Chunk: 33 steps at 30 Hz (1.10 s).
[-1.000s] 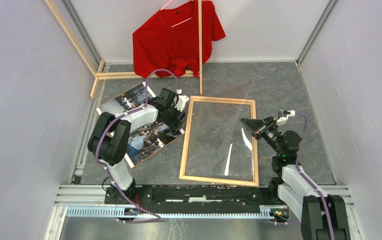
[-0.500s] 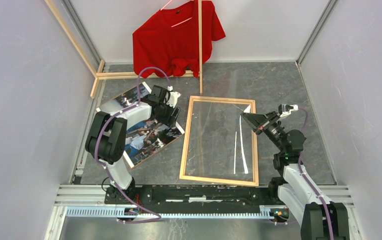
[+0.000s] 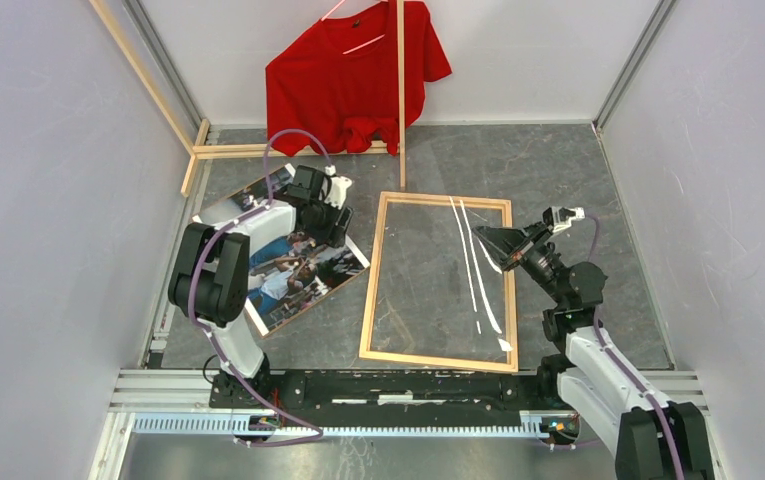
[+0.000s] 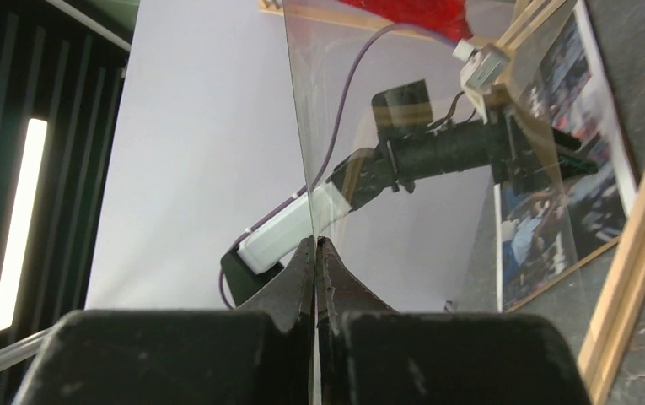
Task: Put the photo into the frame
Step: Place the photo frame item in the photo frame.
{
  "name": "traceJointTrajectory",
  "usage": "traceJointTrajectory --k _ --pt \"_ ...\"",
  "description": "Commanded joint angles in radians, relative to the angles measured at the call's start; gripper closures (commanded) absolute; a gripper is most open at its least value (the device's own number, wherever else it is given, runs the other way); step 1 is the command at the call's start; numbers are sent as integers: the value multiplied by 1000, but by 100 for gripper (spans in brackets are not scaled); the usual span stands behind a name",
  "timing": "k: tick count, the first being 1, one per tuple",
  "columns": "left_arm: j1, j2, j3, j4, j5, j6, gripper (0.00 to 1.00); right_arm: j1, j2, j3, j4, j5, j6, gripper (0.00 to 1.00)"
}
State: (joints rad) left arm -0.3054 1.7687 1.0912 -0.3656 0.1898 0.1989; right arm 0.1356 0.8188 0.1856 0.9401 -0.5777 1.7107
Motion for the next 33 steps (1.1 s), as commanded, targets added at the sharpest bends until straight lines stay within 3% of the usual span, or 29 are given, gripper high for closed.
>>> traceJointTrajectory --k 1,10,14,18,25,33 --pt "59 -24 61 19 25 -64 29 62 -25 79 28 64 41 100" --pt "148 -22 82 43 2 -95 29 128 -95 221 -160 116 14 100" --pt "168 -26 85 52 -9 -110 29 130 -81 177 -195 133 -24 100" --pt "170 -34 83 50 -32 -103 29 131 35 69 -154 103 -84 100" --pt "167 -44 54 39 0 -72 29 124 196 30 -164 146 -370 100" --pt "154 -51 27 30 28 -41 28 102 151 114 -456 284 -721 100"
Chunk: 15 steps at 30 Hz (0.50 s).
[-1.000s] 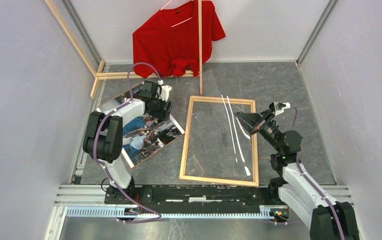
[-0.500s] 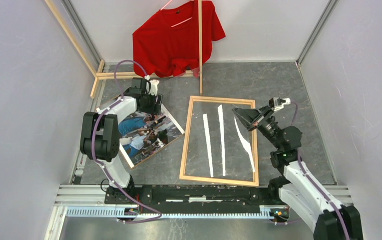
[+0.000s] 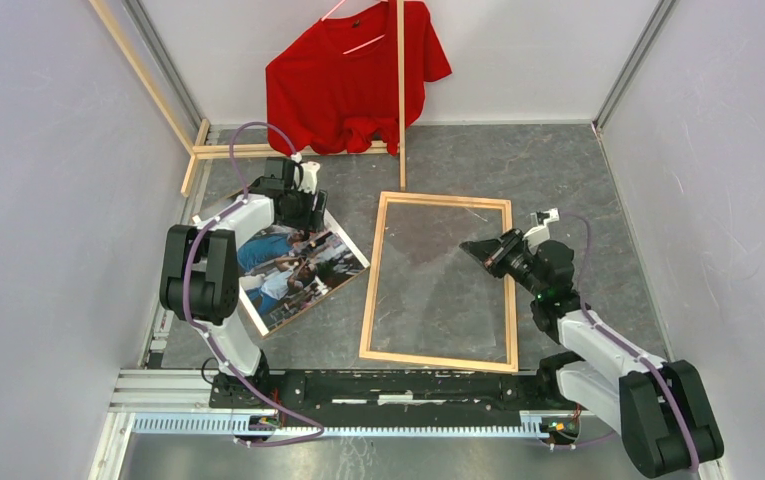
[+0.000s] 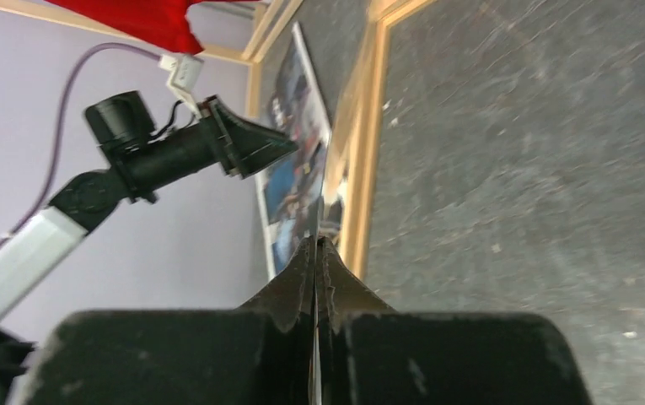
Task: Put the photo into the frame
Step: Place the photo frame item in the photo frame.
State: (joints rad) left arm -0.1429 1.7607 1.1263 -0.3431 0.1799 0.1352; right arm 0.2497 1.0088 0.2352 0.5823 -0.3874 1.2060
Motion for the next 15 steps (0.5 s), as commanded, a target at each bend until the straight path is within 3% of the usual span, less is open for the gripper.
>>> traceJointTrajectory --k 1,15 --pt "-10 -42 -9 7 40 25 28 -17 -36 68 -124 105 -231 100" --pt "-58 -45 -19 -2 57 30 28 -88 66 -75 64 70 -146 100"
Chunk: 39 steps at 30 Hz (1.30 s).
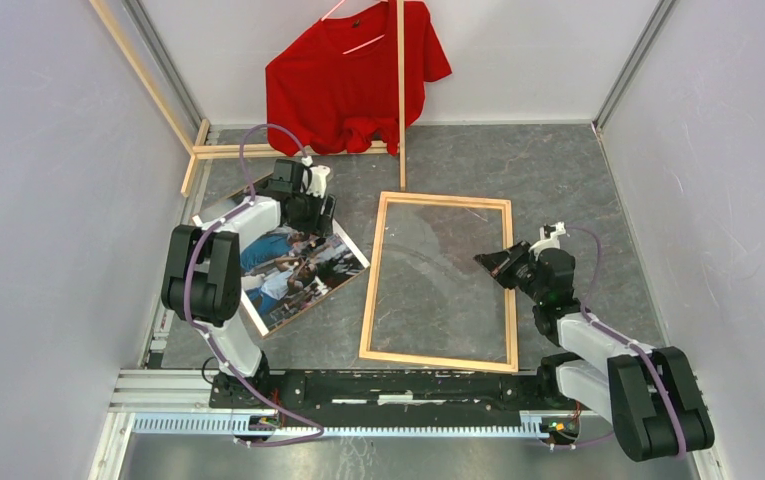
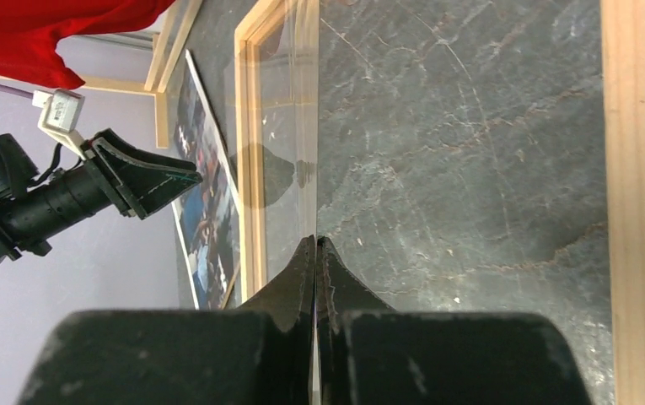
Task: Put the photo into the frame
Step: Place the photo frame item in the photo frame.
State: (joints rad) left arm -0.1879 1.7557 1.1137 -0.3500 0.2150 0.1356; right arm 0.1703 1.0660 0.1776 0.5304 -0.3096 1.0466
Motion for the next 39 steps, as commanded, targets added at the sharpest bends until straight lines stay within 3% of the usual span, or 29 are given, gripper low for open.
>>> traceJointTrajectory --k 1,19,39 --pt "-15 -36 -5 5 22 29 28 -10 11 -22 131 -7 20 100" --pt "-57 -23 1 4 30 25 28 -52 56 -75 218 -12 40 100" --pt "-118 19 27 21 23 21 28 -90 79 -66 187 -58 24 100"
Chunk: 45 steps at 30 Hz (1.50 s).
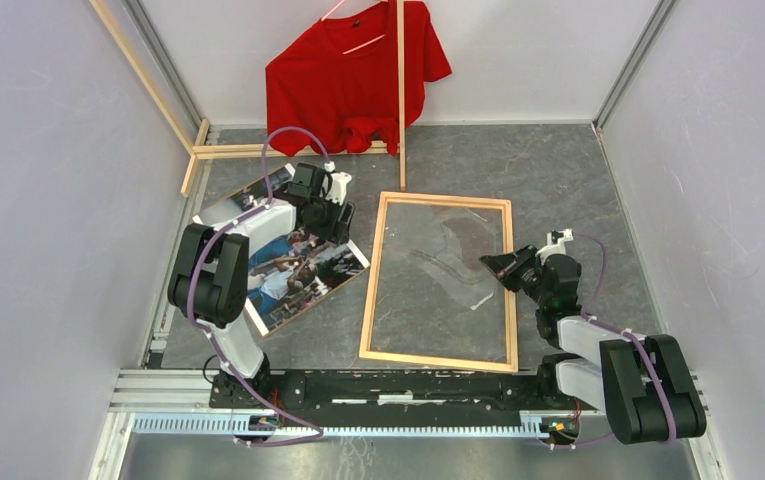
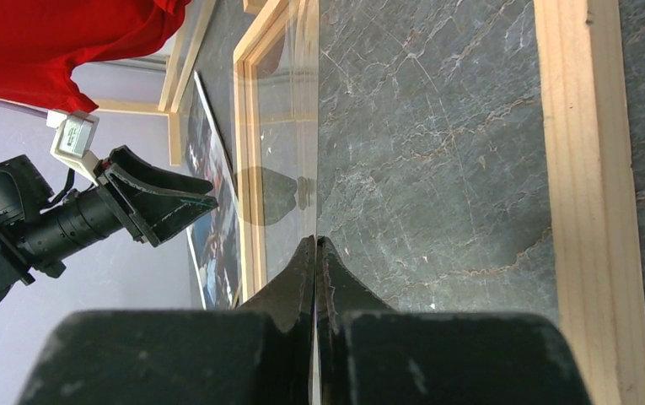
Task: Put the photo into the frame
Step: Place the photo frame item in the photo frame.
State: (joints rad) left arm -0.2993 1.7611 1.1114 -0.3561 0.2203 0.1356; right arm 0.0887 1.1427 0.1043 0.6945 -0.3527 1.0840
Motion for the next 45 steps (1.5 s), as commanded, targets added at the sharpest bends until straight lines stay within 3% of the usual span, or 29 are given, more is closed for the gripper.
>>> traceJointTrajectory --k 1,45 --pt "-9 16 30 28 16 21 28 -10 2 6 19 -17 -15 100" --pt "-37 38 46 31 7 16 28 -78 -42 -23 -43 -11 -44 100"
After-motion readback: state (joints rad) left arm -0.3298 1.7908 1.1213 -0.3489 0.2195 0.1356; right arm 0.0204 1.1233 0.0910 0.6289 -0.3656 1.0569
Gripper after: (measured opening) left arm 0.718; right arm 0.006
